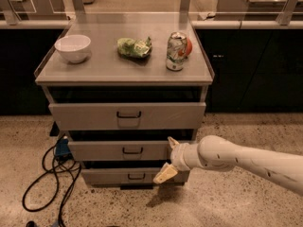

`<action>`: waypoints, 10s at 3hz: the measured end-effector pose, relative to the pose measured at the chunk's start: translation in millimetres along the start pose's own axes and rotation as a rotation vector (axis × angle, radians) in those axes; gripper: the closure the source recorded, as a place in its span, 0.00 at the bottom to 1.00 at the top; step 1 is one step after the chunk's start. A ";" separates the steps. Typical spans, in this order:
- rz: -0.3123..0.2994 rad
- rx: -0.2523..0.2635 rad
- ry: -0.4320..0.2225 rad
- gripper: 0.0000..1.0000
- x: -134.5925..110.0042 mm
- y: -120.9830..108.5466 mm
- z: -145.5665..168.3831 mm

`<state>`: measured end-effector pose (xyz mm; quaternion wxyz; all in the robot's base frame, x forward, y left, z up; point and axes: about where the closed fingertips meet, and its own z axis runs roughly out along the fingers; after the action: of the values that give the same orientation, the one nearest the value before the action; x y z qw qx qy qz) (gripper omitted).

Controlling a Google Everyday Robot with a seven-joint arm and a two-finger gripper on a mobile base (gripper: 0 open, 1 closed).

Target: Open middle drawer

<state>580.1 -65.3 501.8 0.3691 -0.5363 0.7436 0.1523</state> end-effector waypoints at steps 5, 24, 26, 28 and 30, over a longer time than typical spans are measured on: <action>-0.004 0.051 0.193 0.00 9.4 -53.9 130.4; 0.003 -0.013 0.171 1.00 31.2 4.5 89.1; -0.007 -0.020 0.173 1.00 33.8 11.8 85.9; -0.018 -0.027 0.174 1.00 35.4 18.6 82.2; -0.039 -0.016 0.168 1.00 31.3 17.6 76.1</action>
Offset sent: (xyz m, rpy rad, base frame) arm 0.0309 0.0087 -0.0428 0.0461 -0.0198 -0.0302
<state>588.6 -32.8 424.7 0.3040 -0.5644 0.7602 0.1056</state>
